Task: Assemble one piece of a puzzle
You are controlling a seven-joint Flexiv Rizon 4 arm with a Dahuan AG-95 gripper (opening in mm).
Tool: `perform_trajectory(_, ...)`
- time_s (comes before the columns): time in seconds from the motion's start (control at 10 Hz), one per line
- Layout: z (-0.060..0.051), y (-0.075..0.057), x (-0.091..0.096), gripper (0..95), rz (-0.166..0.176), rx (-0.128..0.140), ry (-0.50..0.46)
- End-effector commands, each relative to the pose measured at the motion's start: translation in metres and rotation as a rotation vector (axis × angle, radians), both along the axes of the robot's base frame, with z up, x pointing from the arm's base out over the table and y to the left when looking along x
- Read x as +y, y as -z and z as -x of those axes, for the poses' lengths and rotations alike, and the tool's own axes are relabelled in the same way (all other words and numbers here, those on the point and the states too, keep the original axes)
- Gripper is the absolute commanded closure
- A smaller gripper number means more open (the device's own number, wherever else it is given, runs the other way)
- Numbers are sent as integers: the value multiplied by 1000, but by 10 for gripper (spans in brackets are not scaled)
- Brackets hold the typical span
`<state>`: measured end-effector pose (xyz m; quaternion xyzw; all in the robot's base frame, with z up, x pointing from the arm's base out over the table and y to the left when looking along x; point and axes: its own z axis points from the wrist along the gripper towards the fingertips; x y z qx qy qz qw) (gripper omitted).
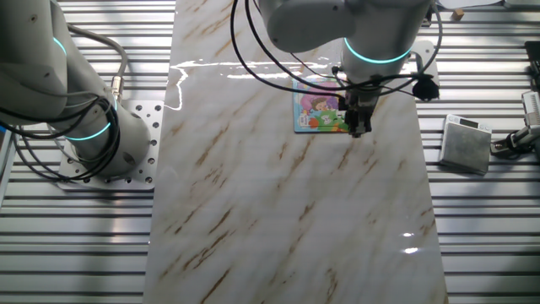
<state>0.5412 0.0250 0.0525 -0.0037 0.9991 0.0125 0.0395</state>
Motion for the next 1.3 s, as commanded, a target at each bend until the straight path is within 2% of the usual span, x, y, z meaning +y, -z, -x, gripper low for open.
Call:
perform_trajectory(0.1,1,-1,0,950,1,-7,-11)
perform_trajectory(0.5,1,-1,0,950,0,12,-16)
perform_trajectory(0.8,1,-1,0,950,-1,19,-71)
perform_trajectory(1.0,1,-1,0,950,-5,41,-78)
perform_trajectory(1.3,1,-1,0,950,-11,33,-88)
